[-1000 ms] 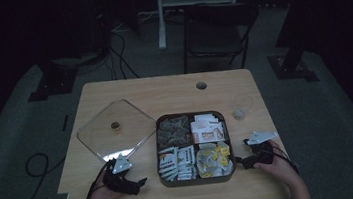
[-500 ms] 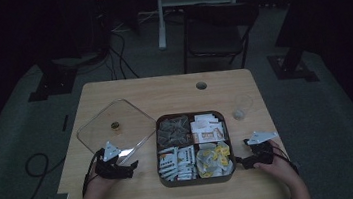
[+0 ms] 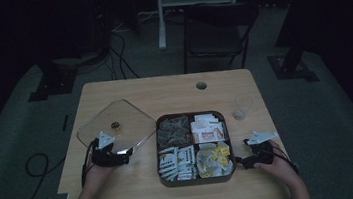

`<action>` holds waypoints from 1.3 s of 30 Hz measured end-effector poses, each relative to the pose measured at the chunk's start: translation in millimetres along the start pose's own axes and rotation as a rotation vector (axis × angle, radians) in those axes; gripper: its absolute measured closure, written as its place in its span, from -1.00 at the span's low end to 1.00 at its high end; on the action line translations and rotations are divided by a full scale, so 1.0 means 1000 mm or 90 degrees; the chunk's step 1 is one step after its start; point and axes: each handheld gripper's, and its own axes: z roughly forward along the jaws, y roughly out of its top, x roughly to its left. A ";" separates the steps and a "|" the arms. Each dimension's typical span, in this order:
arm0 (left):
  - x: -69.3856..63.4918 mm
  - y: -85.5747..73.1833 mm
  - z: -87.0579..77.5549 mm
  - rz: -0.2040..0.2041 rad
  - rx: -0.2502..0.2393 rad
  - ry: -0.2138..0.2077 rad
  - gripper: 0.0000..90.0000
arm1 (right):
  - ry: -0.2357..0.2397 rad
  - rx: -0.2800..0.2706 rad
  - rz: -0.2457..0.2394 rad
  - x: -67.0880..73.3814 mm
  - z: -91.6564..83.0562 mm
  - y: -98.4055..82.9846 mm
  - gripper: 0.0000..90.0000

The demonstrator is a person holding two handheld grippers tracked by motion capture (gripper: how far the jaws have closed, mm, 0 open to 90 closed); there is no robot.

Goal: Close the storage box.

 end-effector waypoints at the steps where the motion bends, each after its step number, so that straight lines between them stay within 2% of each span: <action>1: 0.002 0.002 0.002 -0.002 0.001 0.004 -0.88 | 0.000 0.000 0.000 0.000 0.000 0.000 -0.72; 8: 0.016 0.009 0.014 -0.030 0.004 0.022 -0.89 | 0.000 0.000 0.000 0.000 0.000 0.000 -0.72; 11: 0.023 0.012 0.018 -0.051 0.006 0.028 -0.88 | 0.000 0.000 0.000 0.000 0.000 0.000 -0.72; 14: 0.028 0.015 0.023 -0.047 0.017 0.039 -0.88 | 0.000 0.000 0.000 0.000 0.000 0.000 -0.72; 16: 0.031 0.017 0.027 -0.045 0.030 0.057 -0.88 | 0.000 0.000 0.000 0.000 0.000 0.000 -0.72; 24: 0.041 0.026 0.038 -0.058 0.029 0.061 -0.82 | 0.000 0.000 0.000 0.000 0.000 0.000 -0.72; 25: 0.042 0.027 0.039 -0.059 0.025 0.064 -0.78 | 0.000 0.000 0.000 0.000 0.000 0.000 -0.72; 26: 0.043 0.028 0.040 -0.061 0.023 0.063 -0.65 | 0.000 0.000 0.000 0.000 0.000 0.000 -0.72; 28: 0.046 0.030 0.043 -0.064 0.026 0.066 -0.65 | 0.000 0.000 0.000 0.000 0.000 0.000 -0.72; 29: 0.047 0.031 0.044 -0.068 0.027 0.066 -0.50 | 0.000 0.000 0.000 0.000 0.000 0.000 -0.72; 30: 0.048 0.031 0.045 -0.070 0.028 0.063 -0.49 | 0.000 0.000 0.000 0.000 0.000 0.000 -0.72; 36: 0.052 0.032 0.054 -0.077 0.042 0.062 -0.08 | 0.000 0.000 0.000 0.000 0.000 0.000 -0.72; 39: 0.053 0.032 0.056 -0.085 0.038 0.056 0.01 | 0.000 0.000 0.000 0.000 0.000 0.000 -0.72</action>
